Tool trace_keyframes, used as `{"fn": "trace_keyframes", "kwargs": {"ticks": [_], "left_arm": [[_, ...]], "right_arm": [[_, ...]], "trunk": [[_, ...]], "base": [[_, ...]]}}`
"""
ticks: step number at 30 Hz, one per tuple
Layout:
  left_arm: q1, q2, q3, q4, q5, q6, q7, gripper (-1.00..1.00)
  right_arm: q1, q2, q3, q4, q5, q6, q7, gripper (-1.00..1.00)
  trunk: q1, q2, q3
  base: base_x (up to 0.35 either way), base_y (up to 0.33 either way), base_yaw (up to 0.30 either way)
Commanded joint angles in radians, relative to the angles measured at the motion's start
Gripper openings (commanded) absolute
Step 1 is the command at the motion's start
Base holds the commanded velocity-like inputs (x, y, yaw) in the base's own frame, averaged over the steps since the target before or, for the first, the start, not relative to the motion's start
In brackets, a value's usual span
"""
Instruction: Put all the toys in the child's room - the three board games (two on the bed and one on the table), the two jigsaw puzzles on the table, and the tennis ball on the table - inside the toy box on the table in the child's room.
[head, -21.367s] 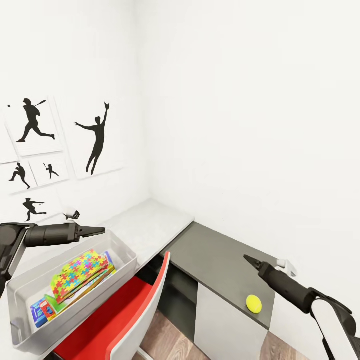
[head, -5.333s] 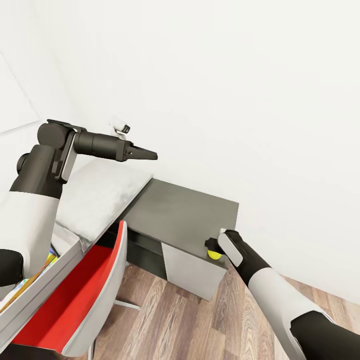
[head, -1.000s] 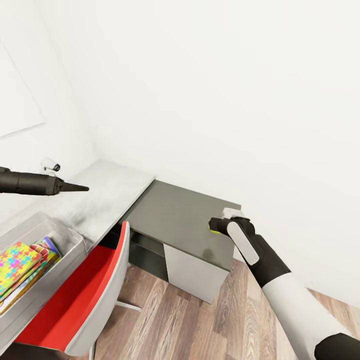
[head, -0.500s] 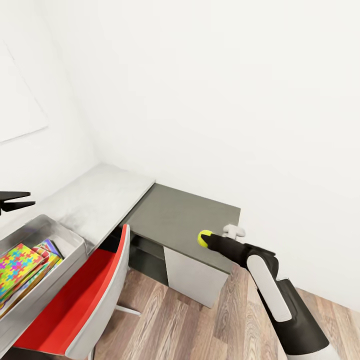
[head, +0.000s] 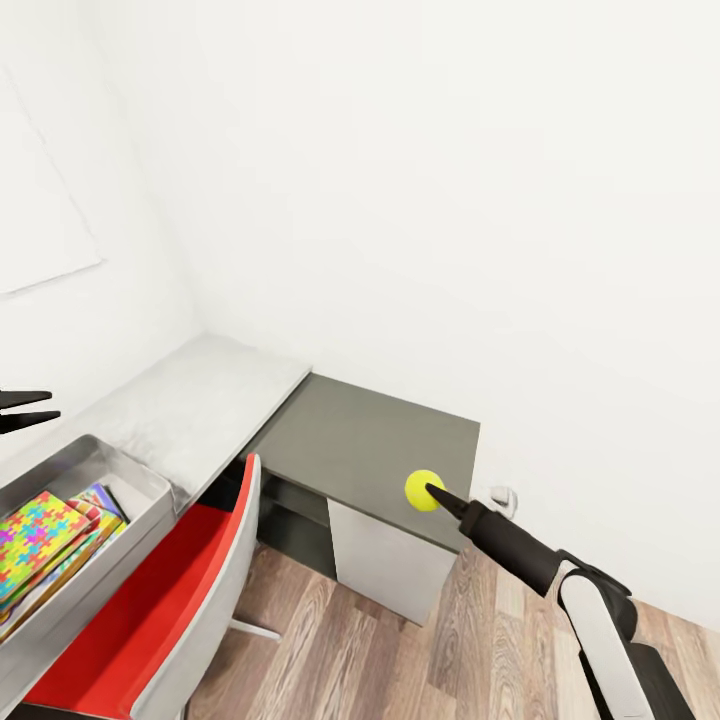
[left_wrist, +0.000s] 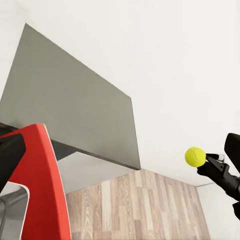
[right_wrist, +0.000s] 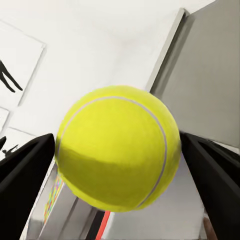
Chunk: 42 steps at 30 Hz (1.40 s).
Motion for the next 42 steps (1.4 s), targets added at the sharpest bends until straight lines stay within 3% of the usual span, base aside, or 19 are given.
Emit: {"fn": "trace_keyframes", "kwargs": {"ticks": [1, 14, 24, 42], "left_arm": [[-0.002, 0.001, -0.007, 0.001, 0.003, 0.010, -0.006, 1.00], [-0.002, 0.008, -0.005, 0.003, 0.003, 0.013, -0.006, 1.00], [-0.002, -0.016, -0.012, 0.012, 0.002, 0.008, -0.006, 1.00], [-0.001, -0.017, -0.015, 0.064, -0.001, 0.004, -0.006, 1.00]], "right_arm": [[0.003, 0.000, -0.004, 0.000, -0.002, 0.007, 0.009, -1.00], [0.017, 0.000, -0.014, 0.005, 0.002, 0.001, 0.034, -1.00], [0.017, 0.002, -0.012, 0.011, 0.034, -0.022, 0.032, -1.00], [0.017, 0.001, -0.014, 0.011, 0.054, -0.053, 0.035, -1.00]], "trunk": [[0.001, -0.002, 0.000], [0.001, -0.002, 0.021], [0.001, -0.002, 0.037], [0.001, -0.002, 0.067]], "base": [[0.000, 0.000, 0.000], [0.000, 0.000, 0.000], [0.000, 0.000, 0.000], [0.000, 0.000, 0.000]]}}
